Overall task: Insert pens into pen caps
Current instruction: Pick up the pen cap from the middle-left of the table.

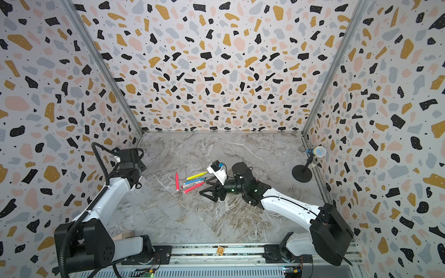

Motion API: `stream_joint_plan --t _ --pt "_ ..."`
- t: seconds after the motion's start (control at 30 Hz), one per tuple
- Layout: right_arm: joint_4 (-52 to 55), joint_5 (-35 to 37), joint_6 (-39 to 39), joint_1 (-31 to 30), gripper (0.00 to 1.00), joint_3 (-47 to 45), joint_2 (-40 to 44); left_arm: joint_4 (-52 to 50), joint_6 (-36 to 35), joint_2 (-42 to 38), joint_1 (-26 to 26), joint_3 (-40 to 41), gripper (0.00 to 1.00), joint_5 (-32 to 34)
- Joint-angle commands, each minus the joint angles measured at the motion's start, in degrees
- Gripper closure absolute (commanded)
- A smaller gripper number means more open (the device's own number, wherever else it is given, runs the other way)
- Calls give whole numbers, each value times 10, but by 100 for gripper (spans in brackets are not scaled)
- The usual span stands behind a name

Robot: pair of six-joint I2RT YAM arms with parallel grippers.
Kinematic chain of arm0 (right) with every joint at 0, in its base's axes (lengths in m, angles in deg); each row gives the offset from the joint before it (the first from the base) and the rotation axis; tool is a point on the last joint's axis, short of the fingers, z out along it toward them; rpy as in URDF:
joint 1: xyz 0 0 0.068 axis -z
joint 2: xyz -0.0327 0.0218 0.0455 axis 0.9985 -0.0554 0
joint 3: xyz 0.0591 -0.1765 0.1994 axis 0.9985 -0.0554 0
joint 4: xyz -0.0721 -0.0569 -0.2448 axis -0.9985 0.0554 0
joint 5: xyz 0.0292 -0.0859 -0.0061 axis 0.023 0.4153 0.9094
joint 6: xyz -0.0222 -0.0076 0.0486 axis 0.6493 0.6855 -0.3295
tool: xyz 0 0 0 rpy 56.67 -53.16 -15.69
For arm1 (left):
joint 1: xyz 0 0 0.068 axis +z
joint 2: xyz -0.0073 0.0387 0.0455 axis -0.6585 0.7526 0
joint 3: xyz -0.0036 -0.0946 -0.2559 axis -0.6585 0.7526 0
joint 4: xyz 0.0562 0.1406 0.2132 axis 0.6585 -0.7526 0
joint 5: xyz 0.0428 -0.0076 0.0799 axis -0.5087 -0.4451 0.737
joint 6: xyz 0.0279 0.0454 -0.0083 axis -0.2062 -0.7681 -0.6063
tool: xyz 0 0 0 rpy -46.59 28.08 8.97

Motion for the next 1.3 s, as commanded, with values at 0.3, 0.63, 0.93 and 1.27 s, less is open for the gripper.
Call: stream_joint_plan --t 0.3,0.63,0.93,1.27 --pt "-10 -44 -15 2 27 -29 -8 11 31 49 225 20 43 -51" --pt "-43 -58 -37 -2 34 -61 -25 26 38 131 252 11 49 -109" --pt "-49 -59 -37 -10 41 -71 -30 29 57 181 268 12 54 -118" --pt "-57 -58 -35 -10 42 -88 -23 32 54 218 271 1 56 -136"
